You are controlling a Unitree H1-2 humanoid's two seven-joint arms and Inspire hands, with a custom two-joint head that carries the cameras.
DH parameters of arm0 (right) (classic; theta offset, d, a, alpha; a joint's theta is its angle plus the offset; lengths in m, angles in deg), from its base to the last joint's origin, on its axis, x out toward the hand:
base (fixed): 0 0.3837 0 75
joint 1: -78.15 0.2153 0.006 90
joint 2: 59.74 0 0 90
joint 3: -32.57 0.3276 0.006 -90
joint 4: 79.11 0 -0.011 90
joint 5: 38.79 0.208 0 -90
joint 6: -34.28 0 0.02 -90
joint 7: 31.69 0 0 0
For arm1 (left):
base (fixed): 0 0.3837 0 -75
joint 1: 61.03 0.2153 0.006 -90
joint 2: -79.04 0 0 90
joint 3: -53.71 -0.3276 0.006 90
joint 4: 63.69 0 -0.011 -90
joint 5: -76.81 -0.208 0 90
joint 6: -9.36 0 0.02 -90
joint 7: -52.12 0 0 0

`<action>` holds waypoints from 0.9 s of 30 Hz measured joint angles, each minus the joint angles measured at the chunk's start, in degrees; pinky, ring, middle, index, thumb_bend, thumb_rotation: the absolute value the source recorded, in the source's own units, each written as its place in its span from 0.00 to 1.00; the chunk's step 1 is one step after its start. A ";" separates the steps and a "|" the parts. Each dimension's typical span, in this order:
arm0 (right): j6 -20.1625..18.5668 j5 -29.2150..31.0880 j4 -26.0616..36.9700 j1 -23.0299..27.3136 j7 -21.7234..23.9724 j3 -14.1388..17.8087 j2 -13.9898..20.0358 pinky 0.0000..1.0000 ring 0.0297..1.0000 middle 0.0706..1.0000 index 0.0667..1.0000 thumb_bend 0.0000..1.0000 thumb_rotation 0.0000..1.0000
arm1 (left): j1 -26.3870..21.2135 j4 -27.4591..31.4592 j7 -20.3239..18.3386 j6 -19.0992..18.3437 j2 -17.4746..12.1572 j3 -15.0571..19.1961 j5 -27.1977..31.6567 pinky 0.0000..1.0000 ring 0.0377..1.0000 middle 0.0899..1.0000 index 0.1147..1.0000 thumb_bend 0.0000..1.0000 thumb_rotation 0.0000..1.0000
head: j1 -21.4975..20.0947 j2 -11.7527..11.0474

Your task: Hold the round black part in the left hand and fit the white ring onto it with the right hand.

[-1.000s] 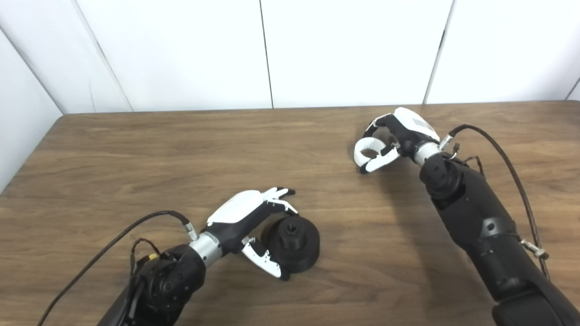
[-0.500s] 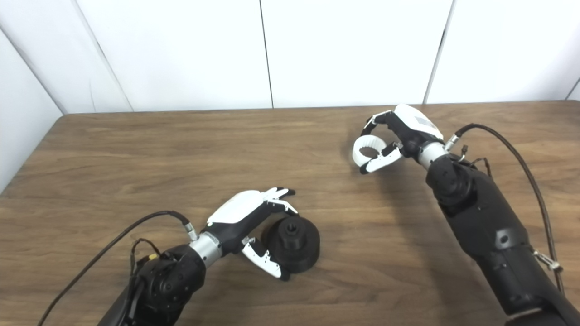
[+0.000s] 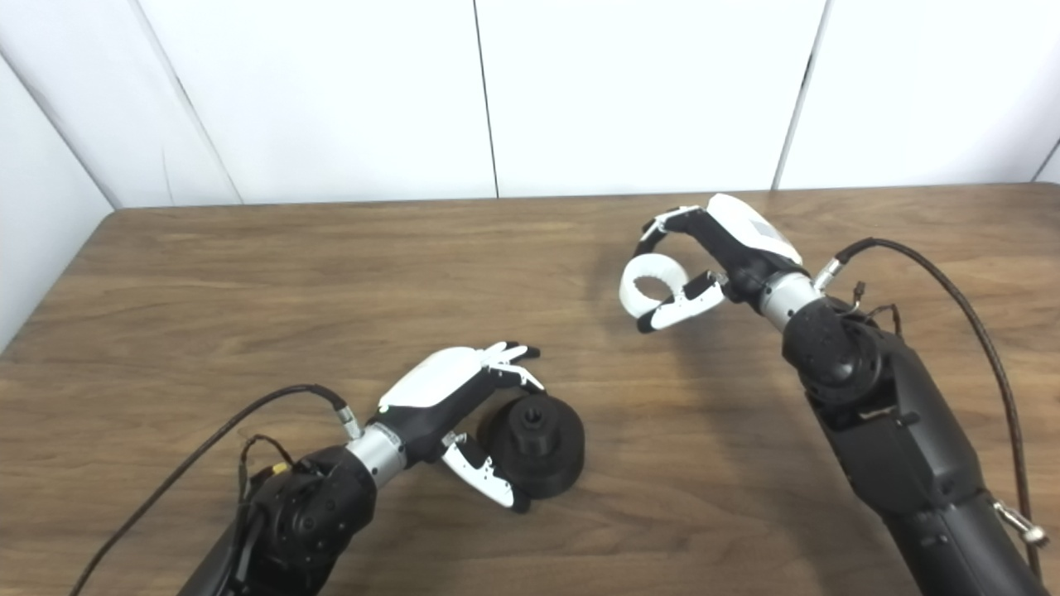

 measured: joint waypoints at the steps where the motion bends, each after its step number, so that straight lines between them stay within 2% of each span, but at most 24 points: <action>1: -0.71 0.04 1.73 -0.17 0.87 -0.13 -0.01 0.87 0.91 0.79 0.45 0.53 0.15 | -0.04 0.00 0.00 -0.02 0.05 -0.03 0.00 0.98 1.00 0.96 0.57 0.96 0.19 | 0.00 0.00; 4: -2.18 0.60 6.03 -0.99 3.05 -0.61 -0.42 0.87 0.92 0.79 0.45 0.53 0.15 | -0.04 -0.04 0.01 -0.02 0.16 -0.02 0.00 0.96 1.00 0.96 0.57 0.96 0.18 | 0.09 0.00; 10: -4.35 0.84 10.83 -2.76 6.21 -1.72 -1.71 0.86 0.91 0.79 0.45 0.53 0.15 | -0.16 -0.05 -0.20 -0.29 0.33 -0.03 -0.02 0.98 1.00 0.96 0.57 0.95 0.18 | 0.09 0.00; 19: -5.69 0.62 15.79 -4.73 8.70 -2.52 -2.18 0.84 0.91 0.79 0.45 0.53 0.15 | -0.28 -0.27 -0.19 -0.22 0.47 0.01 -0.06 0.98 1.00 0.96 0.57 0.97 0.18 | 0.44 0.17; 27: -5.52 1.70 17.66 -5.05 10.51 -3.43 -2.44 0.83 0.91 0.79 0.45 0.53 0.15 | -0.52 -0.48 -0.23 -0.27 0.61 0.04 -0.03 0.97 1.00 0.96 0.57 0.97 0.19 | 0.79 0.35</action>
